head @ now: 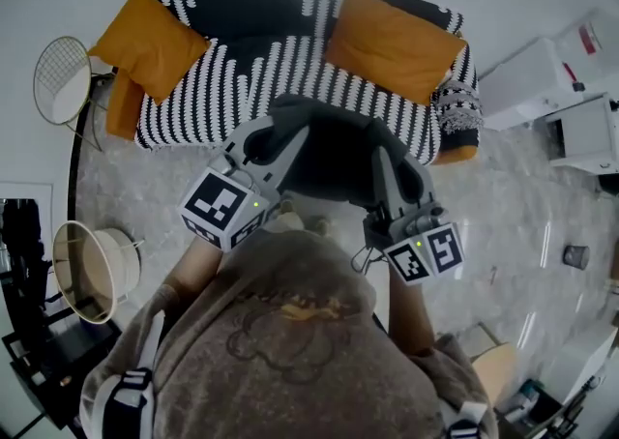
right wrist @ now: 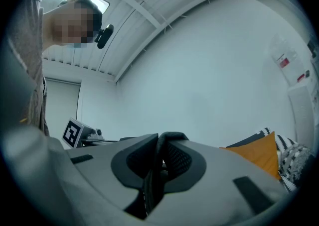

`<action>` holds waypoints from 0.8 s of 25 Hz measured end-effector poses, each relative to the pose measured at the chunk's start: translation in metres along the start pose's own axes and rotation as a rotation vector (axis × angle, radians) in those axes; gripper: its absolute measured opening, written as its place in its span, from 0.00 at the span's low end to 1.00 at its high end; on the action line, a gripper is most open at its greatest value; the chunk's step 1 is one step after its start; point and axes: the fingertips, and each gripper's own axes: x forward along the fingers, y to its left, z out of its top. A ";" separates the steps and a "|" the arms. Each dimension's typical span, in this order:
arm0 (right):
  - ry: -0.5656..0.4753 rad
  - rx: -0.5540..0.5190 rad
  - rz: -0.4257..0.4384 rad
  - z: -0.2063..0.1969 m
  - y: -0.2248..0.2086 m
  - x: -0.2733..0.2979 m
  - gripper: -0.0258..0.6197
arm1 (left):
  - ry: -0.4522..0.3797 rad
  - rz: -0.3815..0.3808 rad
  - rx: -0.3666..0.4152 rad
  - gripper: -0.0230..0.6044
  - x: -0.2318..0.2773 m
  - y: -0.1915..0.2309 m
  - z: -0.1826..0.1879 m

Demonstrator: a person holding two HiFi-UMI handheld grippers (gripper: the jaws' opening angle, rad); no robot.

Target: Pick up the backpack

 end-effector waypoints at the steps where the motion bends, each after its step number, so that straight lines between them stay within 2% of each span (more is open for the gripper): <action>1: -0.001 -0.003 0.001 0.001 0.000 -0.003 0.09 | -0.002 0.000 0.000 0.08 -0.001 -0.003 0.000; 20: 0.002 -0.026 0.013 0.006 -0.012 -0.015 0.09 | 0.004 -0.006 -0.002 0.08 0.008 -0.021 0.000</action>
